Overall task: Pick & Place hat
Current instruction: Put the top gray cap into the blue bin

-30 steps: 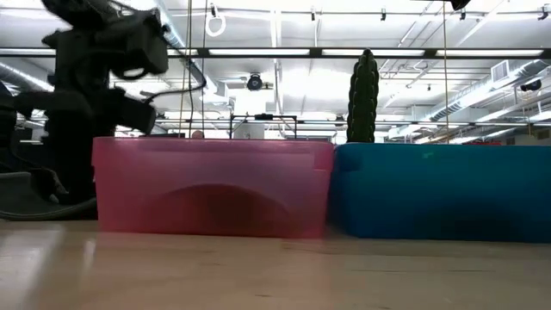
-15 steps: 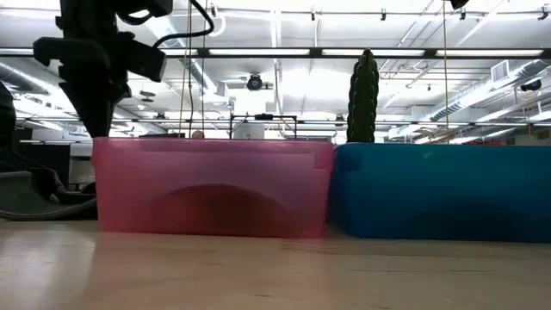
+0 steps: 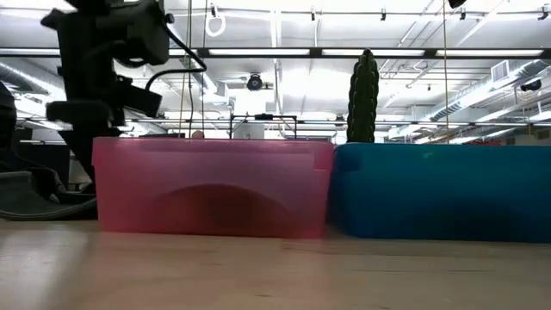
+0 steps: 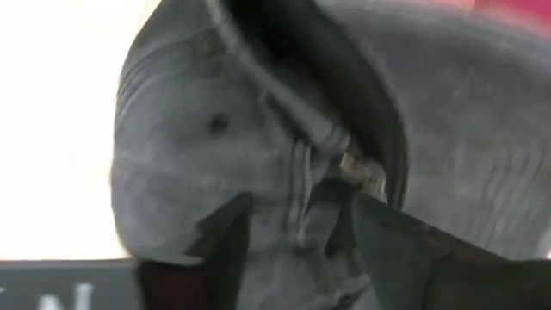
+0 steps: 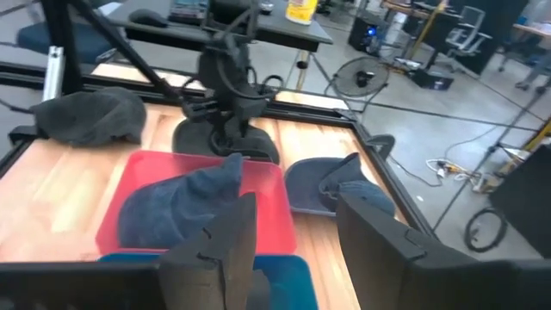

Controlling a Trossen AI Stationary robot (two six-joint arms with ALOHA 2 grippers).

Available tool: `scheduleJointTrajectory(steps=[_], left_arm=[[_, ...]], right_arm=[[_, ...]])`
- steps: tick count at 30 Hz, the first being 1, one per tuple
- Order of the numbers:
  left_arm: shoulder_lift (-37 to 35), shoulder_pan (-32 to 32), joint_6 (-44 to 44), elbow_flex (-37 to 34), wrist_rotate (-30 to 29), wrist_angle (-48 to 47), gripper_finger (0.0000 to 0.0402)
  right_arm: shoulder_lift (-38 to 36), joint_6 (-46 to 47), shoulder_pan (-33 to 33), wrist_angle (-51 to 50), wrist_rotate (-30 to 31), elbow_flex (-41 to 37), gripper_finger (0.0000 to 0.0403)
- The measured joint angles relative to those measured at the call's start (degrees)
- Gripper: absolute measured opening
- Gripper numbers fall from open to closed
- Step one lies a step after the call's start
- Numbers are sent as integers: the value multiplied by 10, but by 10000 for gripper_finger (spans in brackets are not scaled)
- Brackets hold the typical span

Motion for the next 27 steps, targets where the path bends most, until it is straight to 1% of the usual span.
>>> scheduleJointTrajectory(steps=[2, 4, 7, 9, 11, 13, 15, 16, 23, 25, 27], left_arm=[[0, 13, 7, -23, 5, 54, 241], [1, 30, 8, -51, 16, 89, 256], [14, 55, 8, -87, 35, 117, 254], [21, 68, 8, -100, 40, 123, 233], [22, 73, 9, -105, 45, 129, 191], [22, 75, 10, -102, 43, 127, 125], [22, 72, 15, -90, 34, 118, 47], [22, 70, 18, -80, 33, 118, 30], [23, 70, 29, -22, 38, 107, 26], [23, 65, 32, -5, 26, 91, 26], [23, 60, 31, 17, -2, 59, 26]], right_arm=[[3, -5, 0, 0, -7, 0, 165], [8, -5, 0, 0, -9, 0, 165], [16, -5, 0, 0, -9, 0, 165], [23, -5, 0, 1, -10, 0, 165], [30, -5, 0, 4, -10, 0, 165], [37, -6, 0, 5, -10, 0, 165], [44, -7, 0, 9, -9, 0, 165], [47, -9, -1, 11, -9, 0, 165], [63, -12, -11, 40, -8, 0, 165], [65, -12, -16, 42, -9, 0, 165], [67, -11, -20, 42, -8, 0, 165]])
